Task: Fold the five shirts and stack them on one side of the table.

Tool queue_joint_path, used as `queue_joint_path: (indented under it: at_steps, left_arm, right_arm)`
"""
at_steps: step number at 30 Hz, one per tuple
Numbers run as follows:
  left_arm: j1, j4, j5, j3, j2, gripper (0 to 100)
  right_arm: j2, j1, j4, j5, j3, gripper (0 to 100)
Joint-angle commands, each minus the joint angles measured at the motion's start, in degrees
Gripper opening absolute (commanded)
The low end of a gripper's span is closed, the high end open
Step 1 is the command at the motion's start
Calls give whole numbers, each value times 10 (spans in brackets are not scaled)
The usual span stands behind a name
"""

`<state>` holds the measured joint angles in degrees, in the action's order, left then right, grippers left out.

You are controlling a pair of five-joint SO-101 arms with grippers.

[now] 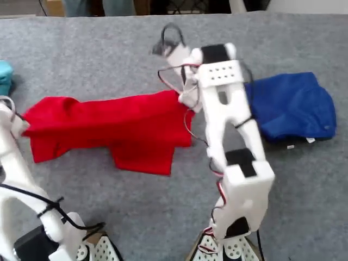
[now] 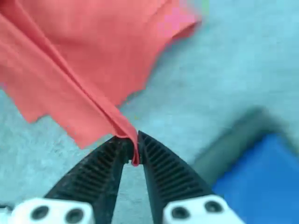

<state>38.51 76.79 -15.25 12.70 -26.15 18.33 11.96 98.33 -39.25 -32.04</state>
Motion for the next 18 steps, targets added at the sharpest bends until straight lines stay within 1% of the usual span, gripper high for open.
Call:
queue_joint_path:
  at_steps: [1, 5, 10, 15, 18]
  left_arm:
    - [-2, 34, 7, -167, -15, 29]
    - [-3, 69, 7, -302, -20, 29]
    - [-8, 144, 20, -530, -15, 29]
    - [-73, 191, 63, -706, -15, 29]
    - [-85, 216, 77, -771, -15, 29]
  right_arm:
    - [-99, -8, 4, 25, -95, 15]
    - [-179, -8, 0, 68, -176, 15]
    - [-245, -9, -10, 103, -313, 15]
    - [-283, -10, -52, 139, -428, 15]
    - [-302, -21, -91, 153, -470, 15]
